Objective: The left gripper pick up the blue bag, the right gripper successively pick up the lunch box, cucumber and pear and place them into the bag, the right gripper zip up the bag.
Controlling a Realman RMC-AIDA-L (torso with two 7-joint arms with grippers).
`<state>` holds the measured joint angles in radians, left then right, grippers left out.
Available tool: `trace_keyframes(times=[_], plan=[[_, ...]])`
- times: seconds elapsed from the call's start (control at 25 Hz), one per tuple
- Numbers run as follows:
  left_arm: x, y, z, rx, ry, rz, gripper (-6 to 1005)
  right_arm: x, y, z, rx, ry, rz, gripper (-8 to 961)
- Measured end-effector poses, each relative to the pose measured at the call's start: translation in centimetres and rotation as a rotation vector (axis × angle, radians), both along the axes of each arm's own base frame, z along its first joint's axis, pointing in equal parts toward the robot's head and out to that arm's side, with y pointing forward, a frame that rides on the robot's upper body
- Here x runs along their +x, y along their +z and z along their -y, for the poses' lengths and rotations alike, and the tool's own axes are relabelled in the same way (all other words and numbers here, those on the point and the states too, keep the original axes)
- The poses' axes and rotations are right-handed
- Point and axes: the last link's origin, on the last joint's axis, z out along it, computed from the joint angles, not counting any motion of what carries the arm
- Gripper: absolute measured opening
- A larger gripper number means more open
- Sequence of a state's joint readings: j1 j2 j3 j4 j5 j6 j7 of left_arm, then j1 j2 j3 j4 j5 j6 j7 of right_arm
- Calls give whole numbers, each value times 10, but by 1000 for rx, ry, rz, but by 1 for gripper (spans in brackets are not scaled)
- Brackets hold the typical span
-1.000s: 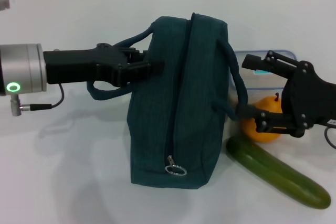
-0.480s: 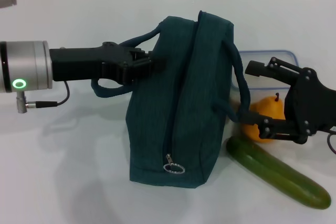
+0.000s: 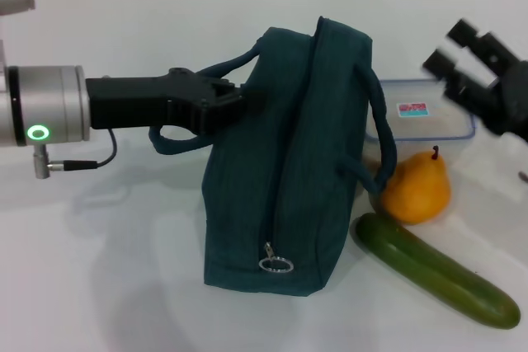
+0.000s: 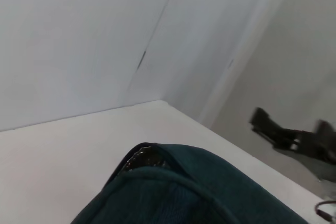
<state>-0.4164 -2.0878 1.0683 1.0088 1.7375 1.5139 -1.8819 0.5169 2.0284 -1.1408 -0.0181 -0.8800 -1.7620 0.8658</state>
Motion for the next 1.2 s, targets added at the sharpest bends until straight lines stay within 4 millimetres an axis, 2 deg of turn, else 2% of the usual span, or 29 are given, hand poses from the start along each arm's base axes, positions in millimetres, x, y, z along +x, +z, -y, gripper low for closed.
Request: trace_keyframes(times=[0.24,0.4,0.56,0.76,1.2], plan=[[3,-9,-4,-32,8,18,44,25,8,-10,-71,-274,-199,839],[2,-10,-4,-36,11,16,44,41,15,-1,-49,-364,-281,839],[2,-8,-5,-30,14,20,44,55,16,6,-39,-435,-289,838],[1,-5,-8,-7,29,22,43,70,7,1,-107,-563,-307,838],[2,-7,-10,-9,33,19,43,82,0,1,-177,-682,-362,838]])
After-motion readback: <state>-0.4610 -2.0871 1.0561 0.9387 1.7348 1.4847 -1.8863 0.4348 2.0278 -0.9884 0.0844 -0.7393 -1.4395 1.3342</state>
